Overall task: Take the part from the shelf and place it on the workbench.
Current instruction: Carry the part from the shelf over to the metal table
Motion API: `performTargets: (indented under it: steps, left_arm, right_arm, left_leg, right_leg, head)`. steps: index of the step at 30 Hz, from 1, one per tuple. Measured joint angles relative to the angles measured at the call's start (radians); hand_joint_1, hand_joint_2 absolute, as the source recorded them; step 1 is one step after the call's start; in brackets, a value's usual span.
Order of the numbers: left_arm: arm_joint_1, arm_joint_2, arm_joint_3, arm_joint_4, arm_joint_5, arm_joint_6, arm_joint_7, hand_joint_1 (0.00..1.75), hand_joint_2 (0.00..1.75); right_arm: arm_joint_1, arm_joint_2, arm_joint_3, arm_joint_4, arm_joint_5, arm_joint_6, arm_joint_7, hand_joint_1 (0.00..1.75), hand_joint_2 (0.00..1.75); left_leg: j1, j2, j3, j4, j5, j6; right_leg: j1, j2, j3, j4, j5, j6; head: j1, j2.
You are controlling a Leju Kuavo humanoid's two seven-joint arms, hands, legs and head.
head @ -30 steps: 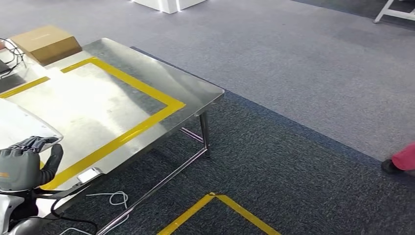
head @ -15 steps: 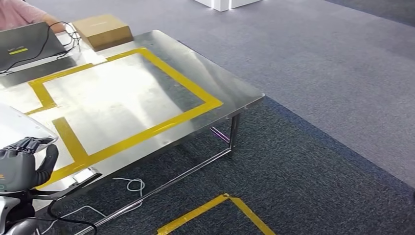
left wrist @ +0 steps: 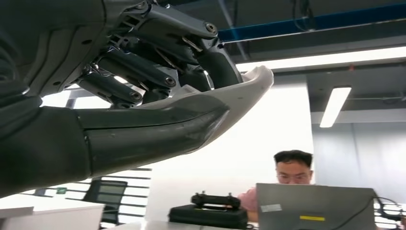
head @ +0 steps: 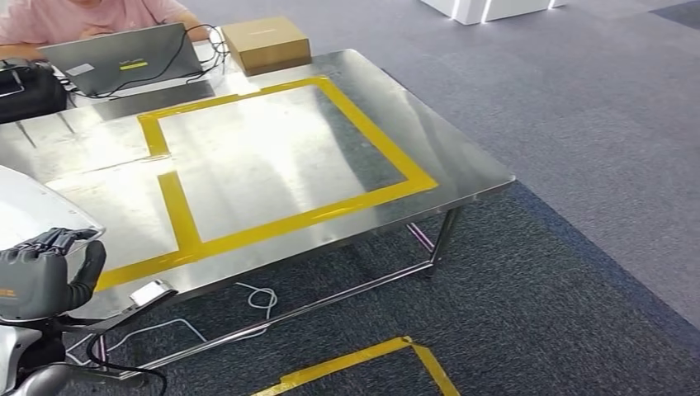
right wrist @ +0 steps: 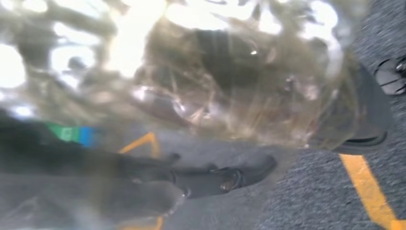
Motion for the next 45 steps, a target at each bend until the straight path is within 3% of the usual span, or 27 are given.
performTargets:
  steps: [2, 4, 6, 7, 8, 9, 11, 13, 14, 15, 16, 18, 20, 21, 22, 23, 24, 26, 28, 30, 31, 35, 39, 41, 45]
  left_arm:
    - [0.001, 0.001, 0.000, 0.000, 0.000, 0.000, 0.000, 1.75, 1.75]
    - [-0.003, 0.001, 0.000, 0.000, 0.001, 0.000, 0.000, 1.75, 1.75]
    - [-0.005, 0.000, 0.000, 0.002, 0.001, 0.000, 0.000, 1.75, 1.75]
    - [-0.004, 0.000, 0.000, 0.003, 0.001, 0.000, 0.000, 1.75, 1.75]
    - [-0.003, 0.000, 0.000, 0.004, 0.001, 0.000, 0.000, 1.75, 1.75]
    - [-0.003, 0.000, 0.000, 0.005, 0.001, 0.000, 0.000, 1.75, 1.75]
    - [-0.004, 0.000, 0.000, 0.006, 0.001, 0.000, 0.000, 1.75, 1.75]
    - [-0.006, 0.000, 0.000, 0.006, 0.001, 0.000, 0.000, 1.75, 1.75]
    - [-0.006, 0.000, 0.000, 0.006, 0.001, 0.000, 0.000, 1.75, 1.75]
    - [-0.005, 0.000, 0.001, 0.006, 0.001, 0.000, 0.000, 1.75, 1.75]
    - [-0.003, 0.000, 0.001, 0.006, 0.001, 0.000, 0.000, 1.75, 1.75]
    - [-0.006, 0.000, 0.000, 0.006, 0.001, 0.000, 0.000, 1.75, 1.75]
    - [-0.009, -0.002, -0.001, 0.006, 0.001, -0.001, 0.000, 1.75, 1.75]
    - [-0.010, -0.003, -0.003, 0.007, 0.001, -0.002, 0.000, 1.75, 1.75]
    - [-0.010, -0.004, -0.004, 0.007, 0.000, -0.003, 0.000, 1.75, 1.75]
    - [-0.010, -0.005, -0.005, 0.008, 0.000, -0.004, 0.000, 1.75, 1.75]
    - [-0.010, -0.006, -0.006, 0.008, 0.000, -0.006, 0.000, 1.75, 1.75]
    - [-0.010, -0.007, -0.007, 0.008, 0.000, -0.007, 0.000, 1.75, 1.75]
    - [-0.012, -0.007, -0.008, 0.008, 0.000, -0.008, 0.000, 1.75, 1.75]
    - [-0.012, -0.007, -0.008, 0.008, -0.001, -0.010, 0.000, 1.75, 1.75]
    - [-0.011, -0.006, -0.009, 0.009, -0.001, -0.011, 0.000, 1.75, 1.75]
    - [-0.015, -0.005, -0.009, 0.010, -0.001, -0.015, -0.002, 1.75, 1.75]
    - [-0.019, -0.005, -0.011, 0.010, -0.001, -0.016, -0.005, 1.75, 1.75]
    - [-0.023, -0.005, -0.014, 0.010, -0.001, -0.016, -0.007, 1.75, 1.75]
    - [-0.033, -0.005, -0.024, 0.012, -0.001, -0.015, -0.015, 1.75, 1.75]
  right_arm:
    - [-0.001, 0.000, 0.000, 0.000, 0.000, 0.000, 0.002, 0.00, 0.00]
    - [0.000, -0.001, 0.000, 0.000, 0.000, 0.000, 0.002, 0.00, 0.00]
    - [0.003, -0.001, 0.000, 0.000, 0.000, 0.000, 0.003, 0.00, 0.00]
    - [0.004, -0.001, 0.000, 0.000, 0.000, 0.000, 0.004, 0.00, 0.00]
    - [0.005, -0.001, 0.000, 0.000, 0.000, 0.000, 0.005, 0.00, 0.00]
    - [0.004, -0.001, 0.000, 0.000, 0.000, 0.001, 0.006, 0.00, 0.00]
    - [0.002, -0.001, 0.000, 0.000, 0.000, 0.002, 0.006, 0.00, 0.00]
    - [0.000, -0.001, 0.000, 0.000, 0.000, 0.002, 0.006, 0.00, 0.00]
    - [0.000, -0.001, 0.000, 0.000, 0.000, 0.002, 0.007, 0.00, 0.00]
    - [-0.001, -0.001, 0.000, 0.000, 0.000, 0.002, 0.008, 0.00, 0.00]
    - [-0.002, -0.002, 0.000, 0.000, 0.000, 0.002, 0.010, 0.00, 0.00]
    - [-0.003, -0.003, 0.000, 0.000, 0.000, 0.002, 0.010, 0.00, 0.00]
    - [-0.001, -0.003, 0.000, 0.000, 0.000, 0.002, 0.006, 0.00, 0.00]
    - [0.001, -0.003, 0.000, 0.000, 0.000, 0.003, 0.005, 0.00, 0.00]
    - [0.002, -0.003, 0.000, 0.000, 0.000, 0.003, 0.006, 0.00, 0.00]
    - [0.003, -0.003, 0.000, 0.000, -0.001, 0.003, 0.007, 0.00, 0.00]
    - [0.004, -0.003, 0.000, 0.000, -0.001, 0.003, 0.008, 0.00, 0.00]
    - [0.002, -0.004, 0.000, 0.000, -0.003, 0.004, 0.008, 0.00, 0.00]
    - [0.000, -0.004, 0.000, 0.000, -0.008, 0.005, 0.002, 0.00, 0.00]
    - [-0.002, -0.004, 0.000, 0.000, -0.015, 0.007, -0.004, 0.00, 0.00]
    - [-0.002, -0.004, 0.000, 0.000, -0.019, 0.011, -0.003, 0.00, 0.00]
    - [-0.004, -0.004, 0.000, 0.000, -0.037, 0.035, -0.003, 0.00, 0.00]
    - [-0.003, -0.004, 0.000, 0.000, -0.041, 0.047, -0.003, 0.00, 0.00]
    - [-0.003, -0.004, 0.000, 0.000, -0.043, 0.053, -0.003, 0.00, 0.00]
    - [-0.003, -0.004, -0.001, 0.000, -0.054, 0.067, -0.003, 0.00, 0.00]
  left_leg:
    - [-0.002, 0.036, -0.013, 0.024, -0.015, -0.009]
    - [-0.004, 0.100, -0.057, 0.118, -0.070, -0.017]
    - [-0.001, 0.123, -0.117, 0.244, -0.123, -0.022]
    - [0.000, 0.126, -0.132, 0.275, -0.126, -0.022]
    - [0.000, 0.129, -0.128, 0.270, -0.110, -0.021]
    - [-0.001, 0.134, -0.105, 0.226, -0.079, -0.018]
    - [-0.010, 0.183, -0.035, 0.096, -0.022, -0.006]
    - [-0.022, 0.229, 0.002, 0.021, -0.011, 0.006]
    - [-0.026, 0.232, 0.002, 0.014, -0.017, 0.009]
    - [-0.025, 0.218, 0.002, 0.010, -0.016, 0.014]
    - [-0.023, 0.204, 0.003, 0.006, -0.014, 0.018]
    - [-0.016, 0.176, 0.007, -0.001, -0.010, 0.030]
    - [-0.013, 0.148, 0.006, -0.002, -0.008, 0.038]
    - [-0.013, 0.133, 0.006, -0.001, -0.009, 0.039]
    - [-0.013, 0.117, 0.006, -0.001, -0.009, 0.040]
    - [-0.013, 0.101, 0.007, -0.001, -0.009, 0.040]
    - [-0.013, 0.086, 0.009, 0.000, -0.010, 0.039]
    - [-0.014, 0.060, 0.014, 0.001, -0.012, 0.035]
    - [-0.013, 0.040, 0.010, 0.005, -0.013, 0.026]
    - [-0.009, 0.023, 0.003, 0.004, -0.008, 0.012]
    - [-0.007, 0.019, 0.004, 0.002, -0.006, 0.011]
    - [-0.009, 0.017, 0.009, -0.003, -0.004, 0.049]
    - [-0.006, 0.021, 0.012, -0.006, -0.003, 0.048]
    - [-0.005, 0.023, 0.012, -0.008, -0.003, 0.040]
    - [0.000, 0.023, 0.013, -0.011, -0.004, 0.000]
  right_leg:
    - [-0.001, -0.026, 0.003, -0.004, 0.003, -0.013]
    - [0.000, -0.054, 0.005, -0.006, 0.003, -0.022]
    - [0.003, -0.085, 0.006, -0.006, -0.001, -0.027]
    - [0.005, -0.100, 0.007, -0.005, -0.003, -0.028]
    - [0.006, -0.114, 0.009, -0.005, -0.005, -0.028]
    - [0.008, -0.128, 0.013, -0.005, -0.008, -0.028]
    - [0.012, -0.152, 0.021, -0.006, -0.016, -0.025]
    - [0.020, -0.174, 0.027, -0.005, -0.024, -0.016]
    - [0.023, -0.187, 0.030, -0.007, -0.027, -0.011]
    - [0.024, -0.201, 0.035, -0.008, -0.030, -0.006]
    - [0.024, -0.200, 0.037, -0.007, -0.035, 0.000]
    - [0.021, -0.149, 0.019, 0.040, -0.069, 0.010]
    - [0.015, -0.085, -0.046, 0.168, -0.130, 0.014]
    - [0.014, -0.074, -0.083, 0.234, -0.152, 0.015]
    - [0.014, -0.070, -0.111, 0.276, -0.158, 0.015]
    - [0.014, -0.068, -0.120, 0.278, -0.141, 0.014]
    - [0.014, -0.064, -0.110, 0.240, -0.104, 0.012]
    - [0.012, -0.035, -0.059, 0.106, -0.024, 0.007]
    - [0.010, -0.004, -0.021, 0.018, 0.004, 0.000]
    - [0.012, -0.003, -0.011, 0.003, 0.001, -0.008]
    - [0.013, -0.007, -0.011, -0.001, 0.004, -0.010]
    - [0.013, -0.011, -0.005, -0.010, 0.008, -0.011]
    - [0.018, -0.007, -0.005, -0.009, 0.008, -0.016]
    - [0.019, -0.006, -0.005, -0.008, 0.007, -0.019]
    - [0.021, -0.006, -0.006, -0.006, 0.006, -0.022]
  head:
    - [-0.004, 0.000]
    - [-0.009, 0.000]
    - [-0.011, 0.000]
    - [-0.011, 0.000]
    - [-0.011, 0.000]
    - [-0.011, 0.000]
    - [-0.011, 0.000]
    - [-0.010, 0.000]
    - [-0.010, 0.000]
    - [-0.010, 0.000]
    - [-0.010, 0.000]
    - [-0.004, 0.000]
    - [0.002, 0.000]
    - [0.003, 0.000]
    - [0.003, 0.000]
    - [0.003, 0.000]
    - [0.003, 0.000]
    - [0.003, 0.000]
    - [0.003, 0.000]
    - [0.002, 0.000]
    - [0.002, 0.000]
    - [0.000, 0.000]
    - [0.000, 0.000]
    - [0.000, 0.000]
    - [0.001, 0.000]
